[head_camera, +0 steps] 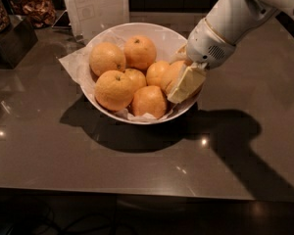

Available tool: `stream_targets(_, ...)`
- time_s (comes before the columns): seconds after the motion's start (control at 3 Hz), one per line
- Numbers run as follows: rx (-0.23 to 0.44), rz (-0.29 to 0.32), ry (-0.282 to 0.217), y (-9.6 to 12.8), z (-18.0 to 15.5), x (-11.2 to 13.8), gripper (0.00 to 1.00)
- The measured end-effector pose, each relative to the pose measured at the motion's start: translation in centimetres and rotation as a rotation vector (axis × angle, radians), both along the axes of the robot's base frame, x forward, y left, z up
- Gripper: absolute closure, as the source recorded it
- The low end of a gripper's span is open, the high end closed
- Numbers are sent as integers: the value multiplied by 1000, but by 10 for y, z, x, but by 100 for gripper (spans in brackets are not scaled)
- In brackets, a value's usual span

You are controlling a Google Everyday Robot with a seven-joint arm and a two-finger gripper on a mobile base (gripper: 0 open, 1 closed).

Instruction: Pick orange from white bowl

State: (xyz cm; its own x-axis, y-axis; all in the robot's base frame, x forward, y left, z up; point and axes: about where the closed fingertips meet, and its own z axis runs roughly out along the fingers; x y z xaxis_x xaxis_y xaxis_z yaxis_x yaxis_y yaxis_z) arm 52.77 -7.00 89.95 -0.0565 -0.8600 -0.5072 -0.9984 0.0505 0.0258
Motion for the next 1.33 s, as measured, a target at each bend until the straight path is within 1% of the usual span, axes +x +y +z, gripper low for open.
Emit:
stream_targets(0.33, 7, -7, -81, 2, 19, -12, 89)
stream_targets(0.67, 16, 11, -190, 10, 54, -31, 100)
stream_targets(1.0, 56, 21, -266, 11, 81, -44, 100)
stream_targets(1.33, 151, 89, -315, 13, 104, -62, 100)
